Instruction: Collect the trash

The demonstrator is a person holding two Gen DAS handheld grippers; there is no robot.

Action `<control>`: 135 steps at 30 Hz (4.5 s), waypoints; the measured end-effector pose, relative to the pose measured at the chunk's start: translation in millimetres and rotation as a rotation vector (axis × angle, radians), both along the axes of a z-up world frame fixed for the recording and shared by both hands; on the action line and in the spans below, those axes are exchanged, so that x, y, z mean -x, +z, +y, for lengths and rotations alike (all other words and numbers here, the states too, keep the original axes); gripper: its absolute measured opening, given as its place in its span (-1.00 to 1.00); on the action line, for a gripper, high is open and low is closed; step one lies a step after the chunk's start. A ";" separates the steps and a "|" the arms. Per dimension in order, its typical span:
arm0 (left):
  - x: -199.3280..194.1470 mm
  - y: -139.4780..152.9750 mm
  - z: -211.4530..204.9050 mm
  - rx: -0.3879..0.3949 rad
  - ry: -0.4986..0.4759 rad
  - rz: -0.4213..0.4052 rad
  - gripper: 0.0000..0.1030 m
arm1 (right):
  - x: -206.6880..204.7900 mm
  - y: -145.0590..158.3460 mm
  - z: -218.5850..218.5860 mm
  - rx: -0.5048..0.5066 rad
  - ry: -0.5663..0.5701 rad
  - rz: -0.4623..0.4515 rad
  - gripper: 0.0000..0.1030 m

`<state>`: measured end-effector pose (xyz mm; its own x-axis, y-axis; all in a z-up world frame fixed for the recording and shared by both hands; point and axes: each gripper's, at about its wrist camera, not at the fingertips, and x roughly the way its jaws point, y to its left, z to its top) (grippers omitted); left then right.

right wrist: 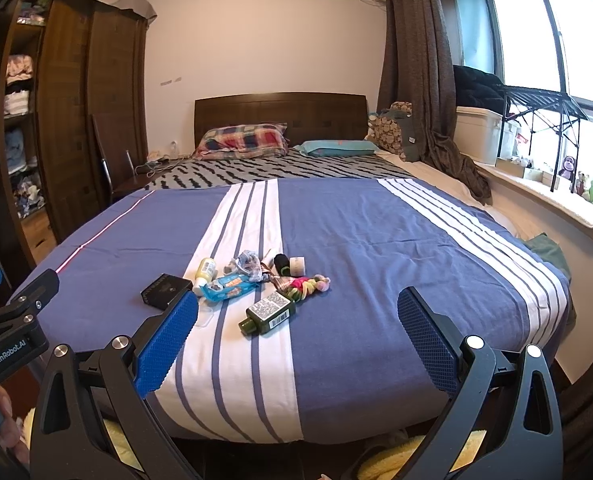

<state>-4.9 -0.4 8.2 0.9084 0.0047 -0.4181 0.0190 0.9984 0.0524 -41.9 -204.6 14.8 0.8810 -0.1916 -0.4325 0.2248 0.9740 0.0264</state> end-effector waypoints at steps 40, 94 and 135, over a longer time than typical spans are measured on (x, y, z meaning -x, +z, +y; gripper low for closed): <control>-2.9 -0.5 8.2 0.013 0.006 -0.004 0.85 | 2.2 4.8 4.4 -0.020 0.036 -0.015 0.94; -147.9 -155.4 -48.0 0.032 -0.297 0.363 0.40 | -192.5 -154.9 -13.8 -0.146 0.045 0.318 0.34; -70.5 -167.9 -43.0 0.057 -0.355 0.380 -0.34 | -62.4 -142.0 -10.5 -0.158 0.271 0.298 0.33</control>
